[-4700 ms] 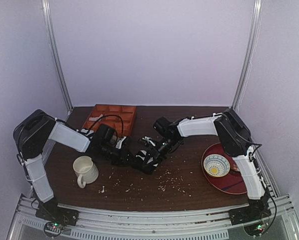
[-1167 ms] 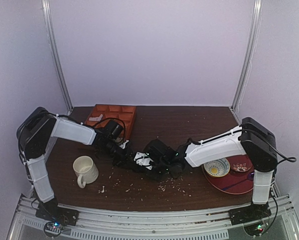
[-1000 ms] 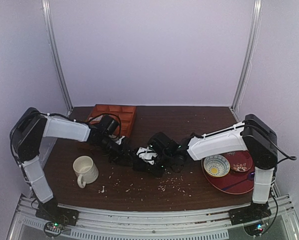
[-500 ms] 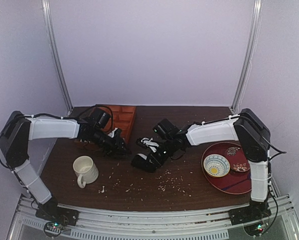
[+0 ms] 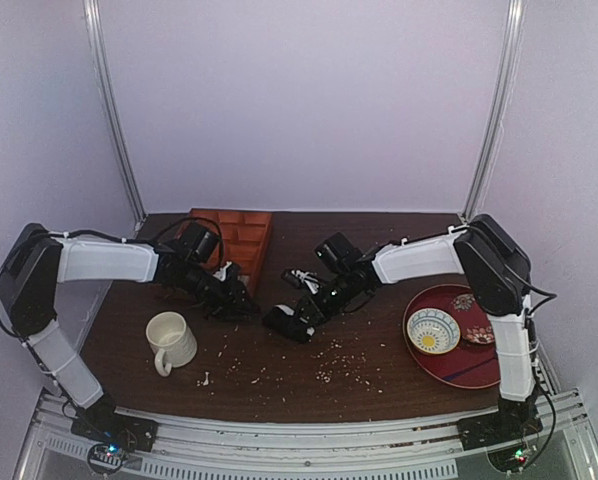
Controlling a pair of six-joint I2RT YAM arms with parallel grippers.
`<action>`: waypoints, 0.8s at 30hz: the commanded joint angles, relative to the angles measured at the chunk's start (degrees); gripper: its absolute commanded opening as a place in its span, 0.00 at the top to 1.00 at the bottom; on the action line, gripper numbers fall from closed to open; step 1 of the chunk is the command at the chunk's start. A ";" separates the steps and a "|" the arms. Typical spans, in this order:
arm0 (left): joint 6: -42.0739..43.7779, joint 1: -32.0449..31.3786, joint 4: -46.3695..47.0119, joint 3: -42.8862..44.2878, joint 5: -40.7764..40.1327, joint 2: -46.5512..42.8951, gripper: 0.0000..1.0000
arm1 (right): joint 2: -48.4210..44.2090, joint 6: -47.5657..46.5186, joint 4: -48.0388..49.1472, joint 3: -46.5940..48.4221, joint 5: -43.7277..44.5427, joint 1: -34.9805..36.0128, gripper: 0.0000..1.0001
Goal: Roll the underwear
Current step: Roll the underwear at the center of the board.
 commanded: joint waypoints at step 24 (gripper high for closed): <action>-14.00 -7.61 20.38 -4.50 -7.38 4.44 0.52 | 3.13 24.61 9.96 -10.12 -1.81 -4.20 1.00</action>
